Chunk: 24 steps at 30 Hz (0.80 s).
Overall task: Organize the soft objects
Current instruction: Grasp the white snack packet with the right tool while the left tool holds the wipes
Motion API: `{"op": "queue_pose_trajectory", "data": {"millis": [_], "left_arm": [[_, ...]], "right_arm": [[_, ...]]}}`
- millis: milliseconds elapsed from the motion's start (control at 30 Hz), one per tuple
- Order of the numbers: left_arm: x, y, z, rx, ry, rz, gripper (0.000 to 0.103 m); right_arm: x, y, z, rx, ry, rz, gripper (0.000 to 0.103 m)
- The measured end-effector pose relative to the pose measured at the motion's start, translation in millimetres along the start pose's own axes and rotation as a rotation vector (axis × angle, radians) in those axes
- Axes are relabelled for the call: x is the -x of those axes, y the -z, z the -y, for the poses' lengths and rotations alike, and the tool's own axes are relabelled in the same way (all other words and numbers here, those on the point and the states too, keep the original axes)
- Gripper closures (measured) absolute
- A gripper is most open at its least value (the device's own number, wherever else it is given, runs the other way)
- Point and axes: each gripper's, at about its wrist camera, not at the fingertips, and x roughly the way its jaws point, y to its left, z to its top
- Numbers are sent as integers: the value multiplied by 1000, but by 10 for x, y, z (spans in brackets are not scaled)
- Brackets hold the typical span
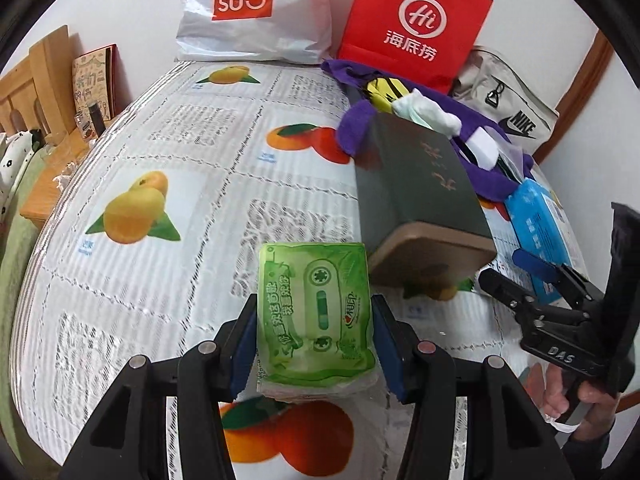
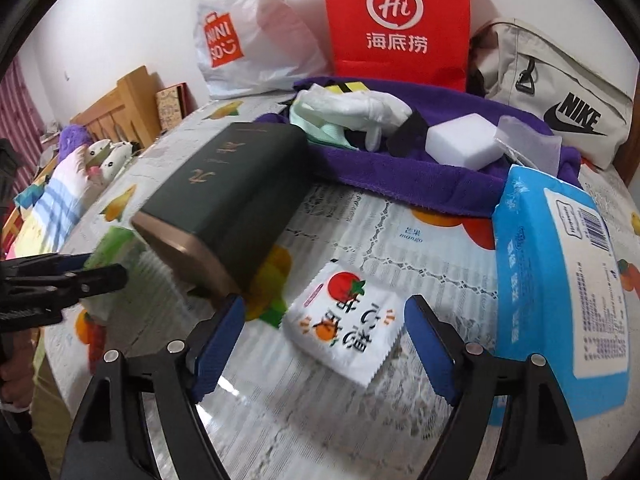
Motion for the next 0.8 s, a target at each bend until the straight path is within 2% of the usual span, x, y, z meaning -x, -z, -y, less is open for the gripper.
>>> {"op": "queue_pose_trajectory", "data": {"millis": [200, 300, 400, 467, 567, 800], "left_arm": [[-49, -50, -64, 13, 3, -5, 52], [-68, -58, -71, 14, 5, -6, 52], [-71, -59, -69, 12, 5, -6, 52], [-70, -58, -68, 16, 5, -5, 52], [-64, -58, -59, 18, 10, -6, 52], [6, -20, 27, 13, 13, -5, 52]], "right_arm": [[-187, 25, -56, 42, 36, -39, 22], [-196, 30, -42, 41, 45, -24, 22], [-187, 11, 44, 2, 57, -6, 33], [-182, 10, 55, 15, 70, 0, 46], [-168, 17, 32, 43, 62, 1, 53], [-25, 180, -67, 106, 2, -3, 56]]}}
